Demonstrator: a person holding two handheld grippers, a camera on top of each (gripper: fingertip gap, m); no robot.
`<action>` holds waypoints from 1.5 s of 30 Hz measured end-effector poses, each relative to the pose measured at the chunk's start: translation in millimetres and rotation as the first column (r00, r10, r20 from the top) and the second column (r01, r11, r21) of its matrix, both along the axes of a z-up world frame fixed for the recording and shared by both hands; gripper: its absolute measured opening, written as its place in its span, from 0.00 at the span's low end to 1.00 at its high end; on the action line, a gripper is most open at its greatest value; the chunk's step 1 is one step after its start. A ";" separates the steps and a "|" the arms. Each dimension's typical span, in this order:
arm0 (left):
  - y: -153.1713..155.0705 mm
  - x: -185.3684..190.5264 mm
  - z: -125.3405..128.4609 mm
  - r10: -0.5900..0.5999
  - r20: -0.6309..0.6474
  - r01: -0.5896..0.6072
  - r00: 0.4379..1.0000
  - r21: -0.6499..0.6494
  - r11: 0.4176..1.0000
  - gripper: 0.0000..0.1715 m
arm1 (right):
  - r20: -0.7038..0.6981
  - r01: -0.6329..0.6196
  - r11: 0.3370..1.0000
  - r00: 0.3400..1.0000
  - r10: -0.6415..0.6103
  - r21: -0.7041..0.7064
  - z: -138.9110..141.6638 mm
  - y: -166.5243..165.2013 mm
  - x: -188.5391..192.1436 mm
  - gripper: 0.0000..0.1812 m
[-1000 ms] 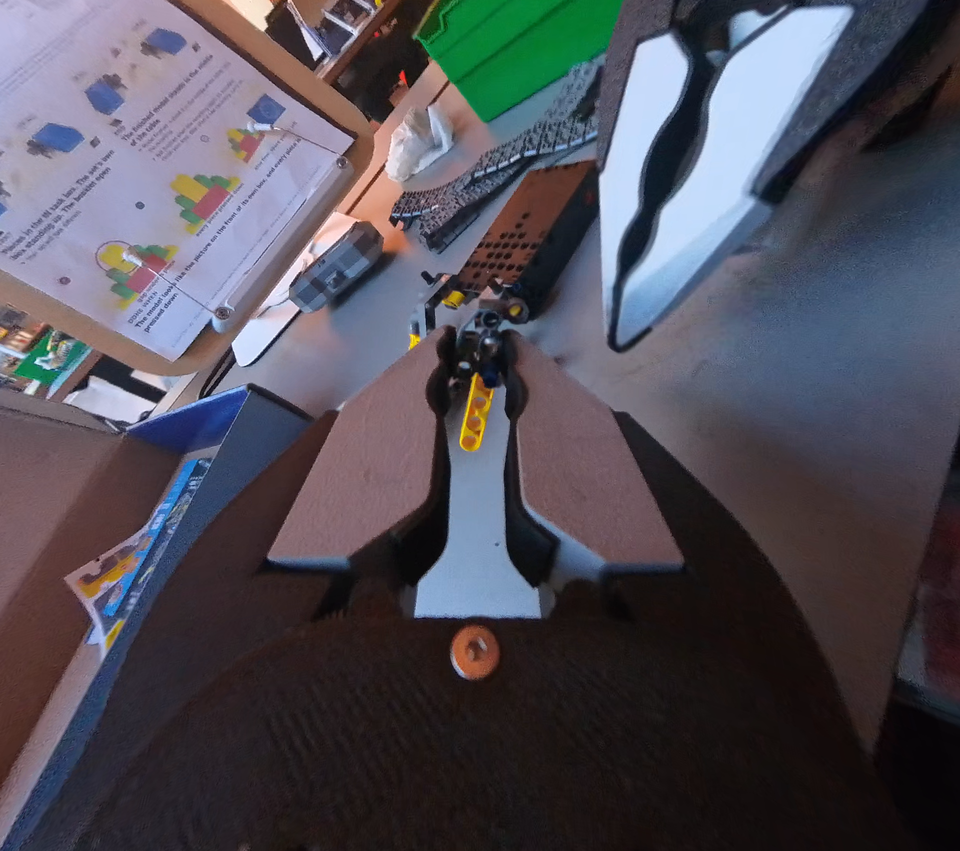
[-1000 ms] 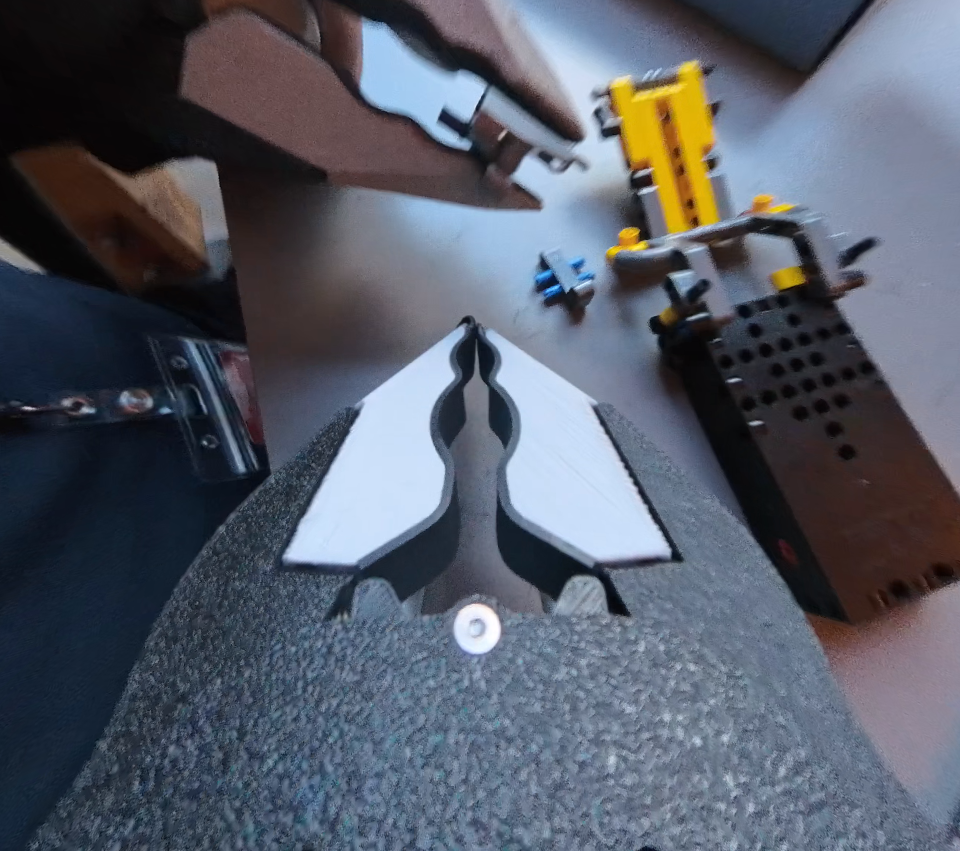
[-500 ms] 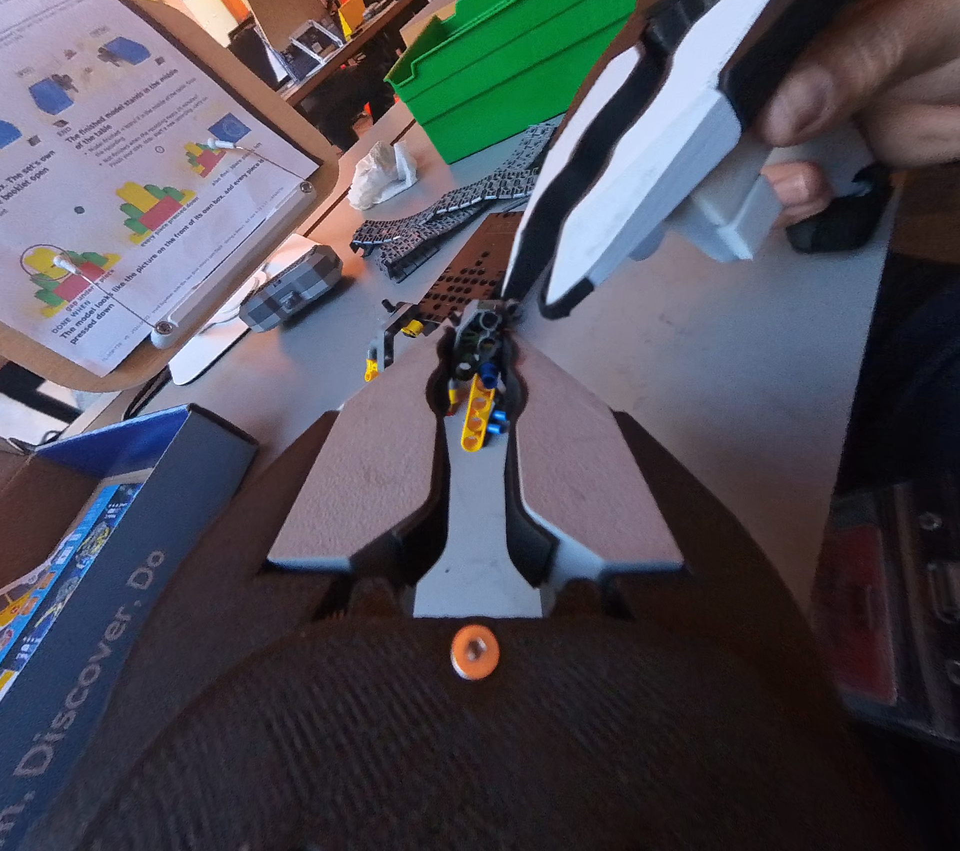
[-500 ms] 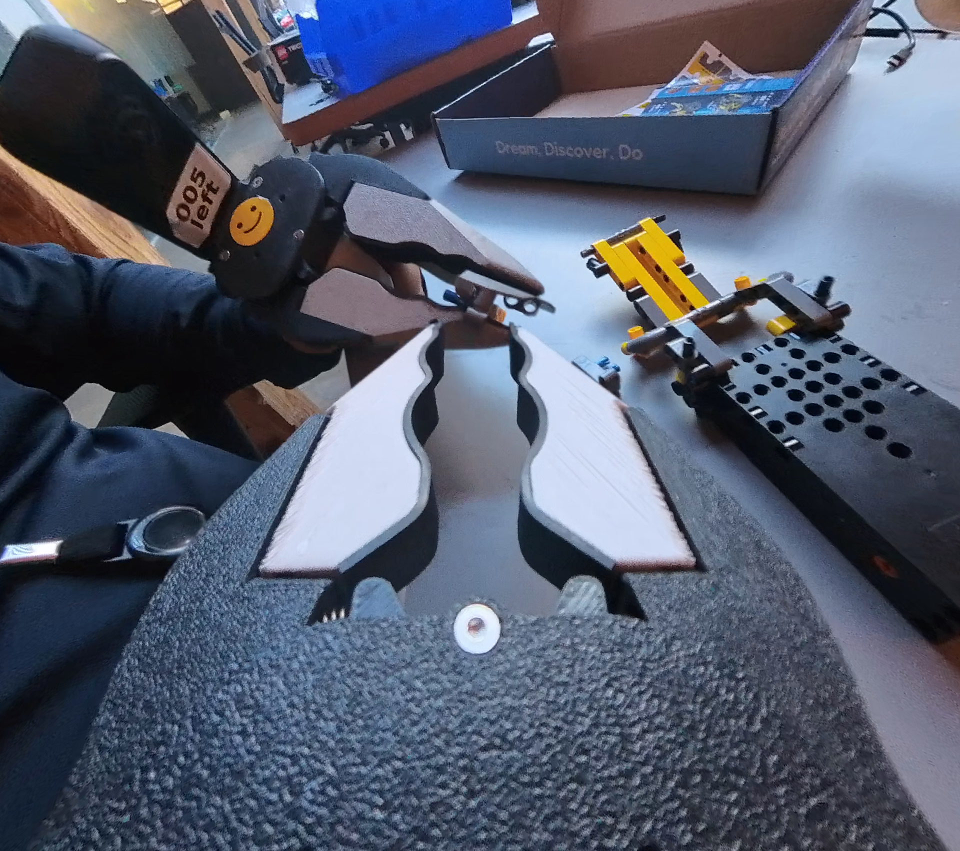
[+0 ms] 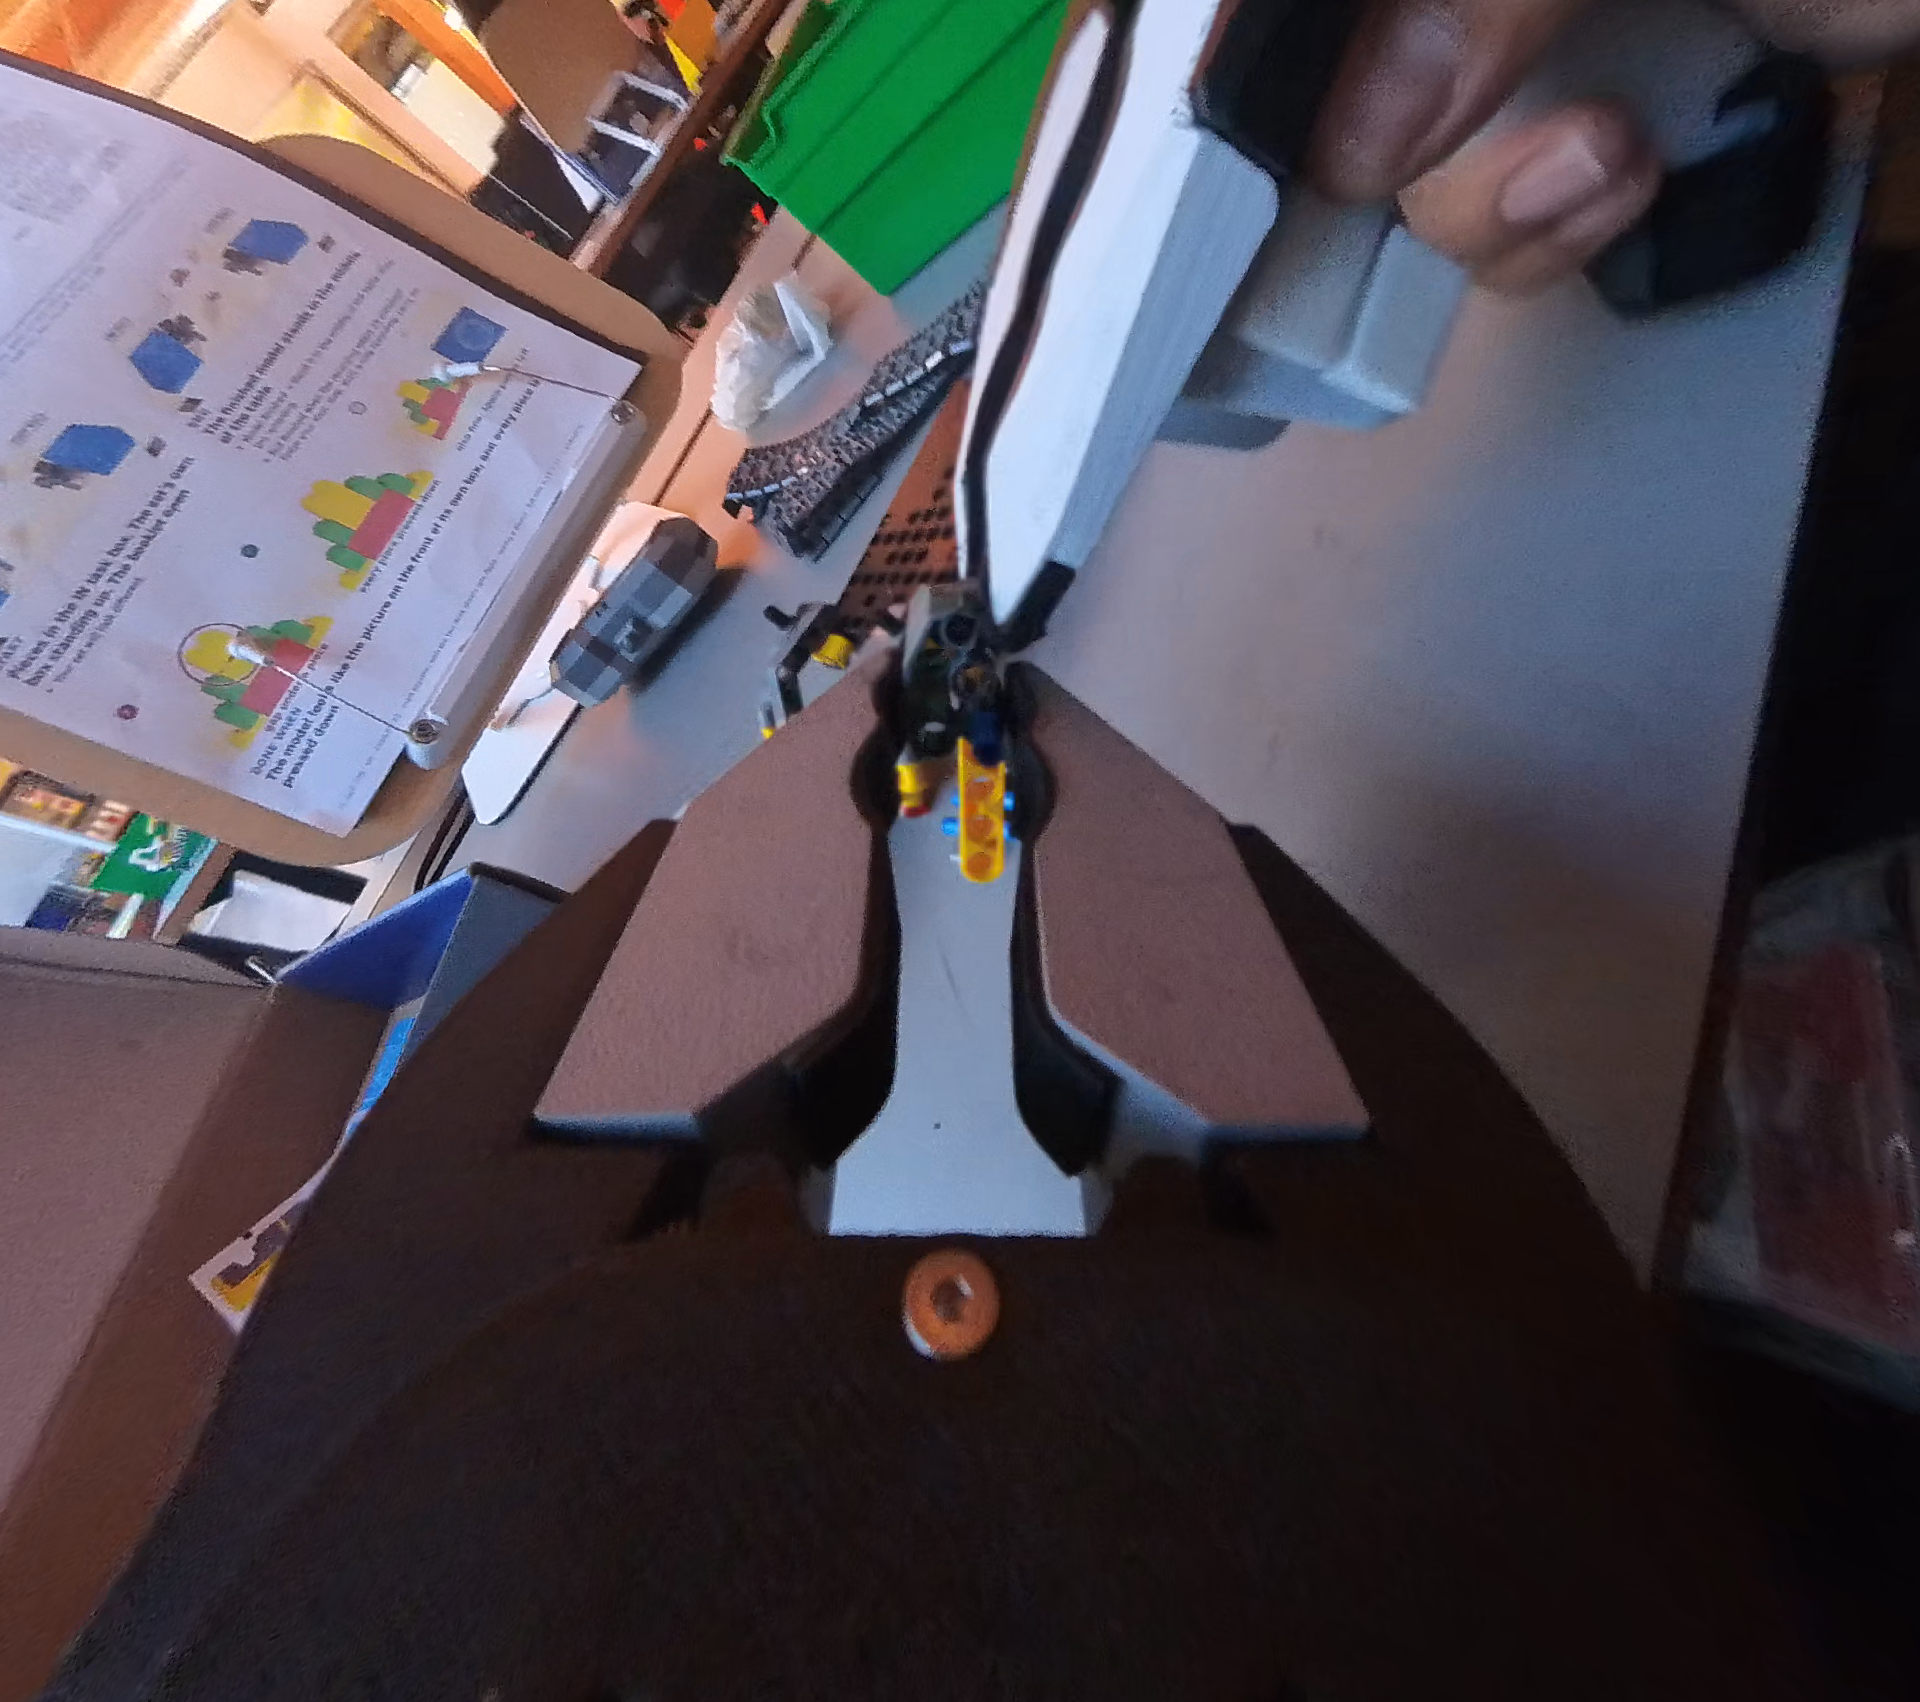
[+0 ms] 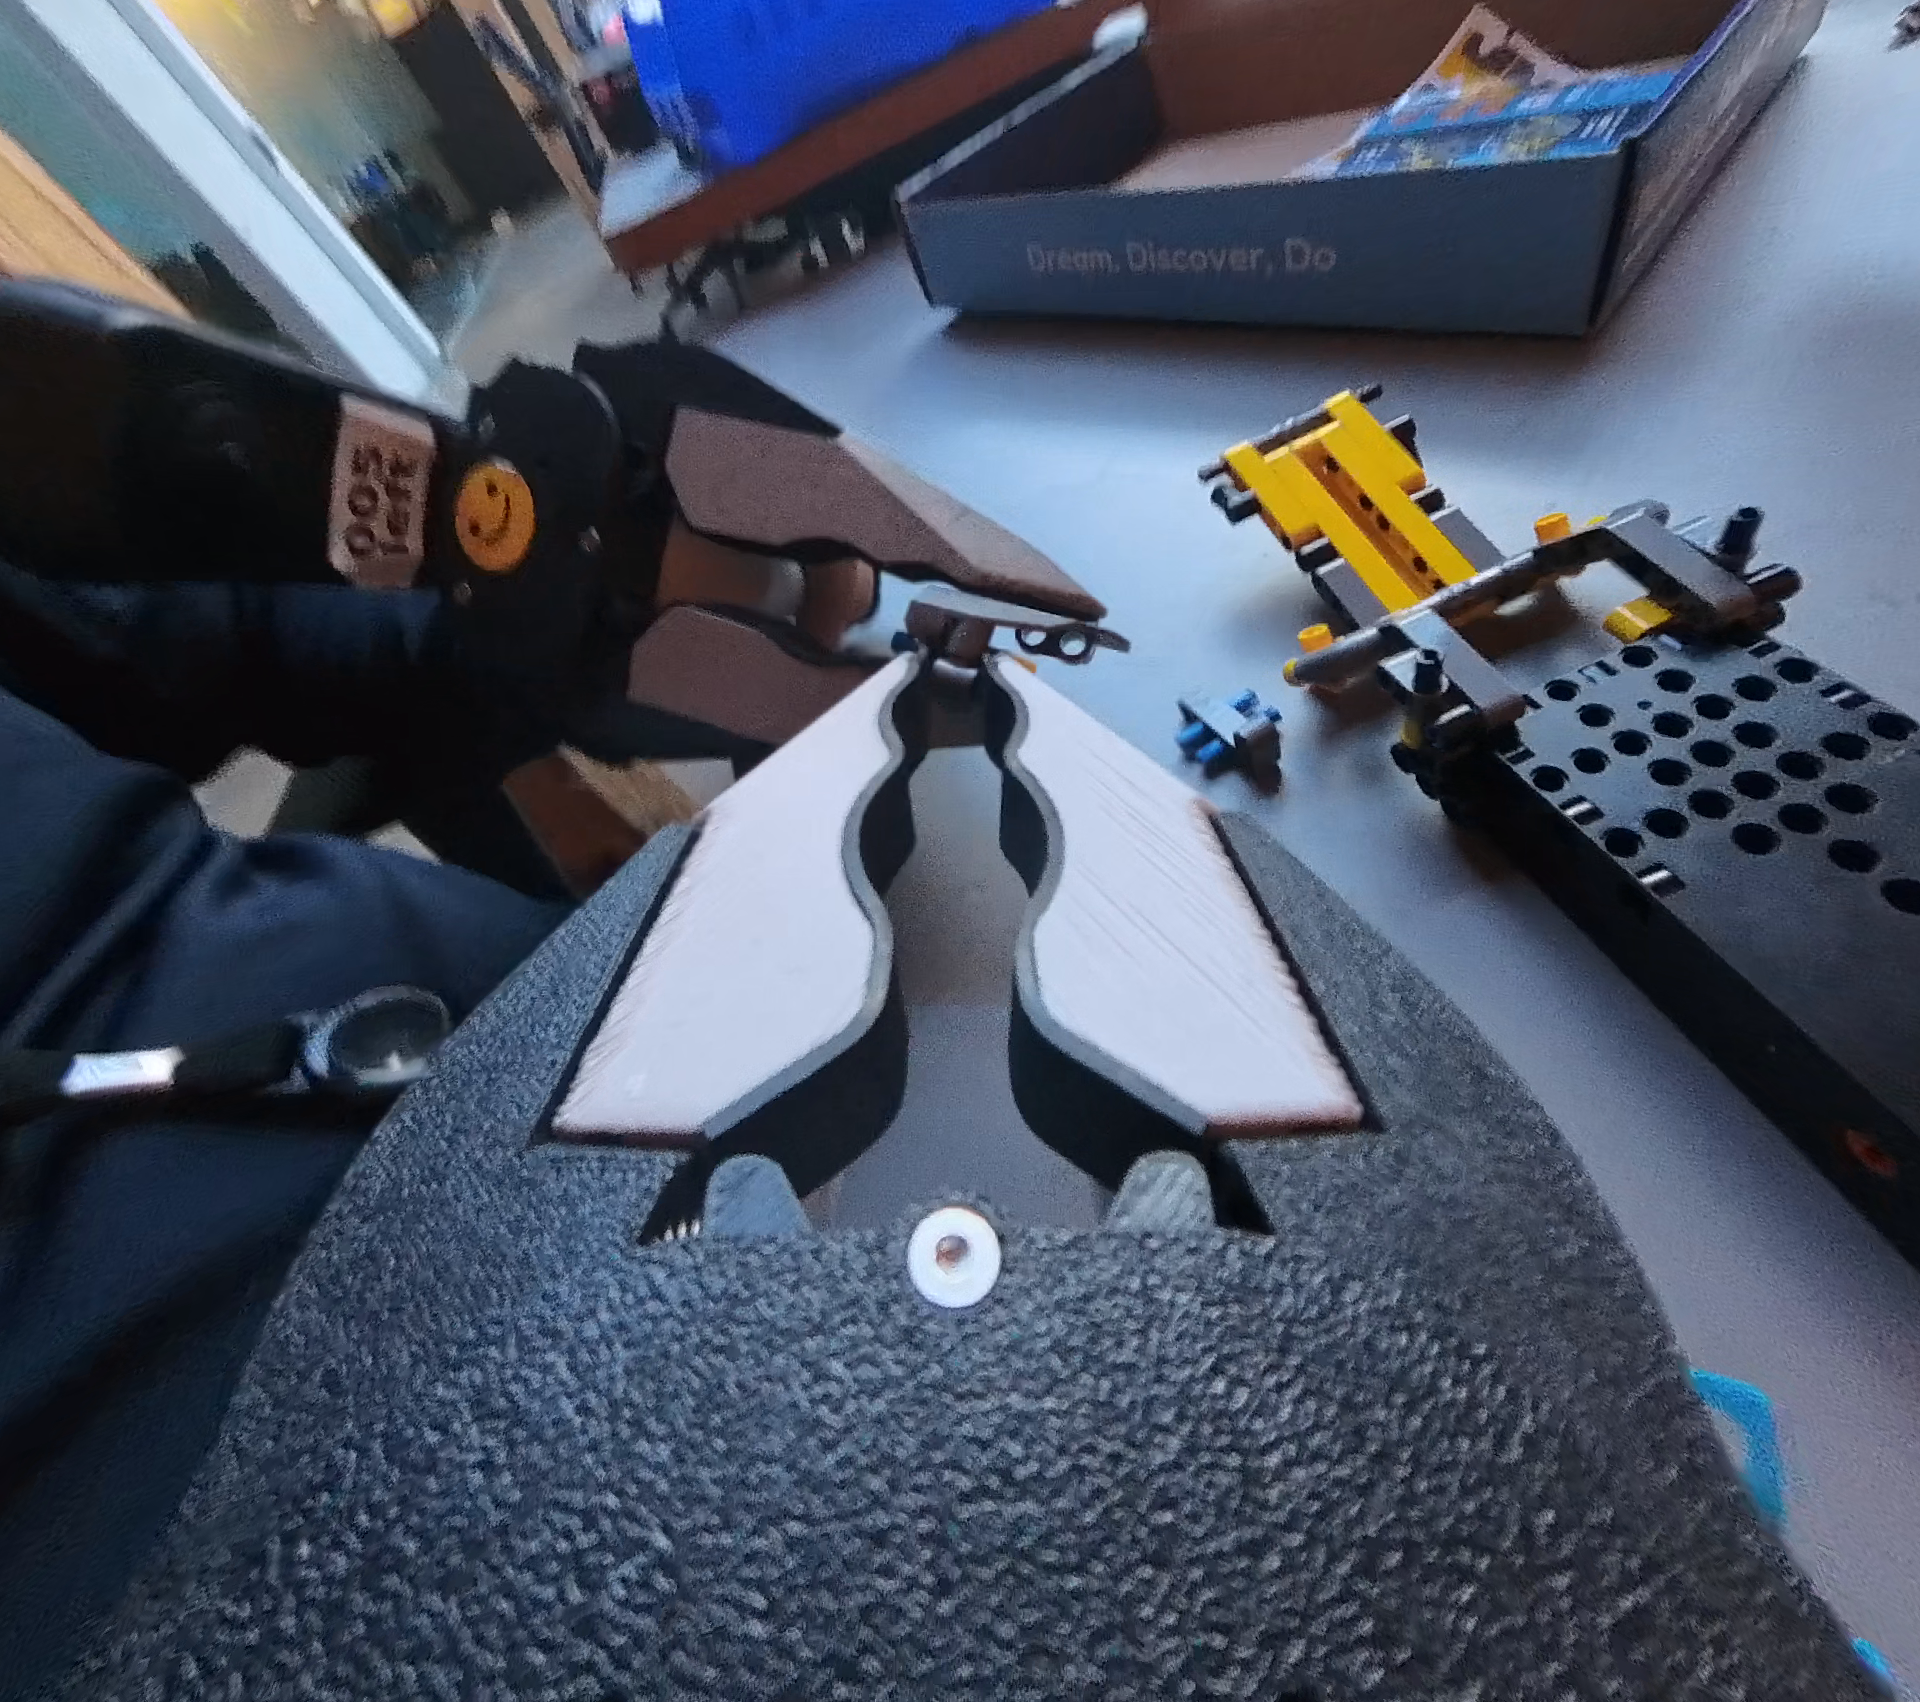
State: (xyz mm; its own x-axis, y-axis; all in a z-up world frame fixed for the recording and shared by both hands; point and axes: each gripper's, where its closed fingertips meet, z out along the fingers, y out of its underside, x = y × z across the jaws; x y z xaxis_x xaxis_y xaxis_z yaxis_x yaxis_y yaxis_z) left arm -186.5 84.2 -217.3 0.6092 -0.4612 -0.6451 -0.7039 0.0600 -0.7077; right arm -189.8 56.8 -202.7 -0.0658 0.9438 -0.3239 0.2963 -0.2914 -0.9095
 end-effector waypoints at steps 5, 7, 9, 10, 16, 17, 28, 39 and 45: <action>-1.1 -4.7 -29.7 0.017 -0.199 -0.032 0.980 -0.072 0.997 0.09 | 0.298 -0.122 0.952 0.954 0.034 0.282 -42.3 1.9 4.6 0.02; 0.1 -4.6 -35.2 0.028 -0.254 -0.046 0.967 -0.068 0.997 0.09 | 0.364 -0.155 0.946 0.931 0.043 0.286 -52.2 3.3 6.8 0.02; 0.7 -2.4 -33.3 0.014 -0.207 -0.031 0.978 -0.083 0.996 0.09 | 0.366 -0.159 0.960 0.928 0.066 0.229 -49.1 3.7 8.4 0.02; 1.6 -1.0 -31.8 0.007 -0.170 -0.024 0.985 -0.096 0.995 0.09 | 0.348 -0.148 0.965 0.935 0.066 0.215 -45.6 5.0 8.6 0.02; 2.2 3.5 -38.0 -0.025 -0.203 0.007 0.979 -0.093 0.996 0.08 | 0.226 -0.020 0.982 0.974 -0.023 0.186 -30.4 19.7 34.4 0.07; 1.7 5.0 -40.5 -0.031 -0.232 0.011 0.972 -0.084 0.996 0.09 | 0.224 0.022 0.978 0.972 -0.070 0.209 -27.3 29.0 47.7 0.09; 0.3 15.5 -47.1 -0.071 -0.212 0.037 0.975 -0.162 0.986 0.09 | 0.196 0.393 0.909 0.889 -0.414 0.139 -15.2 98.0 202.4 0.06; -0.4 21.4 -49.2 -0.105 -0.146 0.067 0.984 -0.249 0.966 0.09 | 0.426 0.194 0.955 0.862 -0.276 0.226 -71.9 71.9 168.2 0.20; 2.8 34.1 -39.8 -0.136 -0.146 0.112 0.980 -0.163 0.980 0.09 | 0.441 0.115 0.941 0.861 -0.255 0.319 -69.8 79.3 147.7 0.23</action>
State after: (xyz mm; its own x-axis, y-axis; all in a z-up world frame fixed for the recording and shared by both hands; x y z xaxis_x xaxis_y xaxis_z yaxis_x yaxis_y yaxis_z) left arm -152.4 87.0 -257.1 0.4384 -0.6278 -0.6432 -0.8001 0.0533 -0.5975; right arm -42.1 136.0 -272.5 0.2123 0.9772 0.0003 0.6726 -0.1459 -0.7255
